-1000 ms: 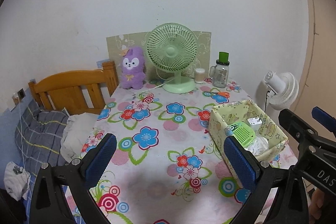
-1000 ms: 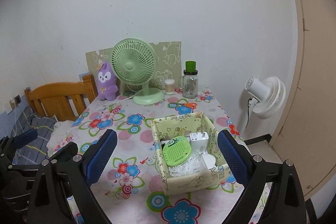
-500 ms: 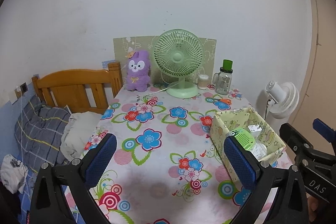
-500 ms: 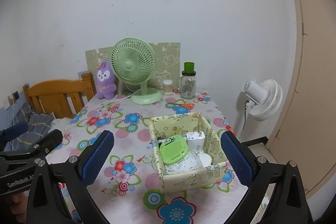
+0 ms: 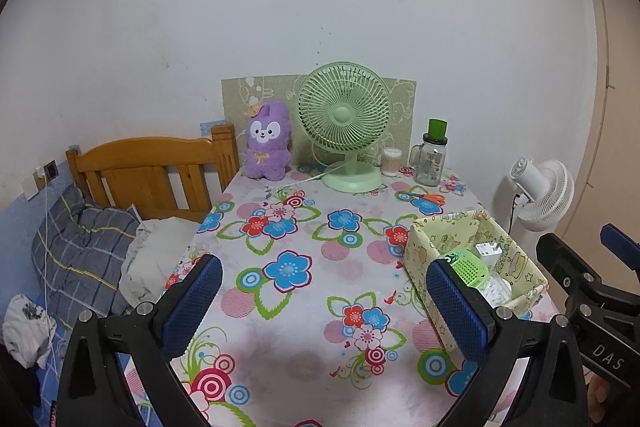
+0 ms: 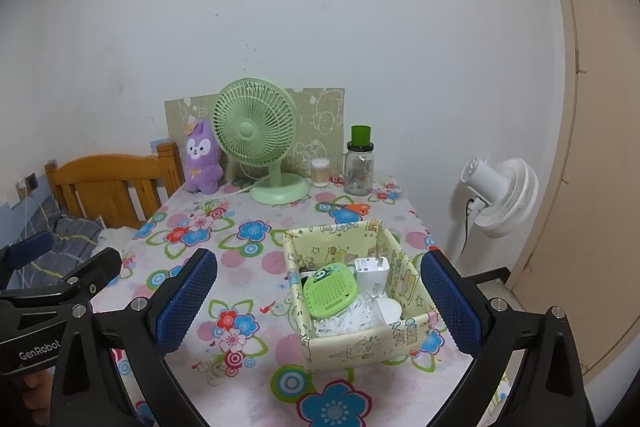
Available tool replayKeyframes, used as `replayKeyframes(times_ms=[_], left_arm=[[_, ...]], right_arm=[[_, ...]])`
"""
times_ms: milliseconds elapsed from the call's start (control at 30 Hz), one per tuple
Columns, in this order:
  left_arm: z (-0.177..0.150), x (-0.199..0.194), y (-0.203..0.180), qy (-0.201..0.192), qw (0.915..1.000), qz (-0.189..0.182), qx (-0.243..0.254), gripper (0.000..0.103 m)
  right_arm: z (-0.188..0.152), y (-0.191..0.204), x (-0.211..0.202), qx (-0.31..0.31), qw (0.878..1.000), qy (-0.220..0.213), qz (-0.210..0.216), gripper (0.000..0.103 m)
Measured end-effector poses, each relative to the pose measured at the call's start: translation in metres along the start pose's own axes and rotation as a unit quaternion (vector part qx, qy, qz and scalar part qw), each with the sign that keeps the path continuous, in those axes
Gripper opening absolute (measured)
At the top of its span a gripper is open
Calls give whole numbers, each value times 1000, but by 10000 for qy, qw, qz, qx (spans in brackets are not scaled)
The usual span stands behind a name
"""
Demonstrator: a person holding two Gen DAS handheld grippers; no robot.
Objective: Organize rigid objects
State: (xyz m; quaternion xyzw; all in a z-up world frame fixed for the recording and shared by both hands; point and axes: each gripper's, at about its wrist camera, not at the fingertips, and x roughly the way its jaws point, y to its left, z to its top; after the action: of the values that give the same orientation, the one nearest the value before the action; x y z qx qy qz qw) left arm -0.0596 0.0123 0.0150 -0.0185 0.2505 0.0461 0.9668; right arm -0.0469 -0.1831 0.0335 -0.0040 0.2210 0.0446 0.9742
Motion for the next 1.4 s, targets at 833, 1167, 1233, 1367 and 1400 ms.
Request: replayKeyframes(times_ms=[833, 1167, 1233, 1367, 1400], left_arm=[[-2, 6, 1, 176, 9998, 36, -37, 103], [-1, 7, 1, 175, 9998, 14, -28, 103], [-1, 7, 1, 172, 9998, 19, -27, 103], [-1, 7, 0, 170, 9999, 22, -21, 103], [-1, 7, 0, 170, 9999, 24, -20, 103]], right_arm=[[1, 4, 3, -115, 9999, -88, 54, 103], [1, 5, 2, -113, 9999, -104, 49, 103], [1, 4, 2, -114, 9999, -103, 51, 103], [1, 4, 2, -103, 9999, -105, 54, 103], [0, 4, 2, -105, 9999, -106, 53, 103]])
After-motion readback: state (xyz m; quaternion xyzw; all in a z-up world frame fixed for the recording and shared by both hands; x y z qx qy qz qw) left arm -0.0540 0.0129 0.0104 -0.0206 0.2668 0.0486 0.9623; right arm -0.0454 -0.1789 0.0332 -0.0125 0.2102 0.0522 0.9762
